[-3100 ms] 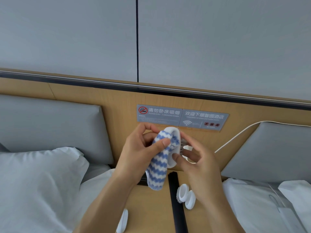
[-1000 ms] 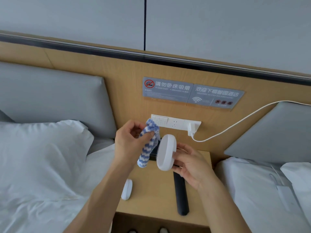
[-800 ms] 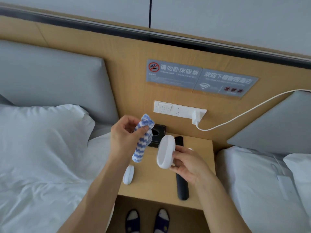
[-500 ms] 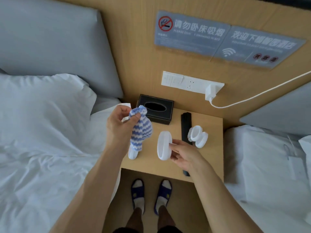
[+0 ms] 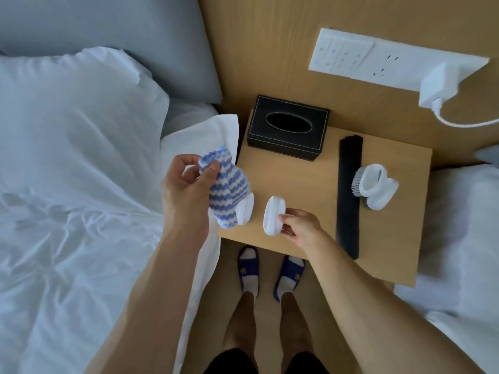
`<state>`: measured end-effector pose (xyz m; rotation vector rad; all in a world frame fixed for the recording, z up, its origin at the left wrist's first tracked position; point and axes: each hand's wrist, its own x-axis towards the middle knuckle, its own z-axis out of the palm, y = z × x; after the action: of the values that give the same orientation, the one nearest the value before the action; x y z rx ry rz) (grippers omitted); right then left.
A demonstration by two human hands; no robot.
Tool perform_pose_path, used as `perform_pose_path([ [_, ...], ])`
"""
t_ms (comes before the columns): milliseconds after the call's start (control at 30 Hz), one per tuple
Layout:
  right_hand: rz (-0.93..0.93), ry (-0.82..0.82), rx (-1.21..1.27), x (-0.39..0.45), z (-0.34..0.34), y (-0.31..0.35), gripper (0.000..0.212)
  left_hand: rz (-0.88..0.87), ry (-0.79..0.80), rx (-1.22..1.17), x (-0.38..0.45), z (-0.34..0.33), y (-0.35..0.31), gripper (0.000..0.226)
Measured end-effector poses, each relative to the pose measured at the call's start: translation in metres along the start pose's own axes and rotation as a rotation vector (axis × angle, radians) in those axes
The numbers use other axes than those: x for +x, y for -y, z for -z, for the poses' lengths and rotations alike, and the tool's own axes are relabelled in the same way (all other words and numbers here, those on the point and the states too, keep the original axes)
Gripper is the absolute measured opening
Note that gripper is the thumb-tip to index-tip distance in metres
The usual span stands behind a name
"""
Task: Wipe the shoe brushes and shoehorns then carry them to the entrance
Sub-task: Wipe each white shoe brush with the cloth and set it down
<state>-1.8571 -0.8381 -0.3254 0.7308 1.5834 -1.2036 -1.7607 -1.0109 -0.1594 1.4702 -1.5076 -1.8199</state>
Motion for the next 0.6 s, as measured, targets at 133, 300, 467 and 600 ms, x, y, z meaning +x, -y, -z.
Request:
perform_pose_path([
  [133,0.032,-0.070,-0.092,0.021,-0.008,-0.007,0.032,0.010,0.014,0.043,0.008,0.000,0.012,0.017],
  [300,0.047,-0.135,-0.137,0.035,-0.013,-0.016,0.028,0.011,0.012,0.058,0.012,-0.003,0.023,0.013],
  [467,0.074,-0.178,-0.140,0.042,-0.015,-0.024,0.020,0.007,0.026,0.054,0.009,-0.010,0.029,0.012],
  [600,0.103,-0.181,-0.149,0.044,-0.019,-0.023,0.019,-0.004,0.043,0.049,0.007,-0.015,0.031,0.011],
])
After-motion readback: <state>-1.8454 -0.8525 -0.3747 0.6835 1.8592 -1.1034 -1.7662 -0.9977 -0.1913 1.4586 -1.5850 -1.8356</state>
